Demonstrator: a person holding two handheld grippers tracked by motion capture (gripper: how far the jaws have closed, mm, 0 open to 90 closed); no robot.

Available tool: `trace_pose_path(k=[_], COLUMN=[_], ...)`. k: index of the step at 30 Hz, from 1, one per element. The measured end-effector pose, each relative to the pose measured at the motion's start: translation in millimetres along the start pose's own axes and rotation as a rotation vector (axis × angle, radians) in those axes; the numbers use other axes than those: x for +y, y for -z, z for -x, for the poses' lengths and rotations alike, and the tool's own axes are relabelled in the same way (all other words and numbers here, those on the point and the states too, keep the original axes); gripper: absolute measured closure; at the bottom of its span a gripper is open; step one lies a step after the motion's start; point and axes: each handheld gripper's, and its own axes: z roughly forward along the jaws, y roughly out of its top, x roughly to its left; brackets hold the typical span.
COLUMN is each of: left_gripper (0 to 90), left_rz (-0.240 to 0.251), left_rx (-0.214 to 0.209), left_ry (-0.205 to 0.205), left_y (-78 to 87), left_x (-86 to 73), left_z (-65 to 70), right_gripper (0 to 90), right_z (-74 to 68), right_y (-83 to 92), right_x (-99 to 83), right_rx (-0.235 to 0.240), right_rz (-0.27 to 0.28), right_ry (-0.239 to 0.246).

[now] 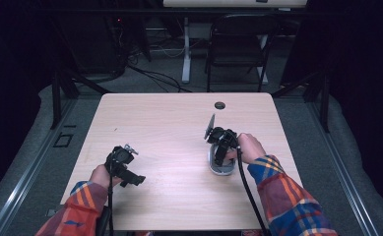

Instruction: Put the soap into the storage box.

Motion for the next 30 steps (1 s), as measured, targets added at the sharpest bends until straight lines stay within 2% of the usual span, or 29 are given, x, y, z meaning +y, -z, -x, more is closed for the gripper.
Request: trace_pose_path(k=[14, 16, 24, 29, 30], left_gripper=[0.9, 0.9, 0.9, 0.9, 0.9], left_rz=[-0.002, -0.002, -0.006, -0.004, -0.004], left_rx=[0.003, 0.002, 0.004, 0.003, 0.002], left_ry=[0.0, -0.003, -0.002, -0.003, -0.002], left_y=[-0.2, -0.5, -0.6, -0.7, -0.6], left_x=[-0.1, 0.1, 0.2, 0.1, 0.1], left_z=[0.2, 0.3, 0.5, 0.4, 0.6], right_gripper=[23.6, 22.5, 19.6, 16.6, 15.7], right_z=[1.8, 2.1, 3.8, 4.9, 5.5], right_y=[0.2, 3.2, 10.4, 17.8, 20.2], right_x=[-4.8, -6.1, -10.7, -17.7, -19.0], right_rx=[0.002, 0.001, -0.004, 0.002, -0.01], right_rz=[0.032, 0.05, 0.056, 0.094, 0.086], right_ry=[-0.014, -0.019, -0.027, -0.049, -0.047])
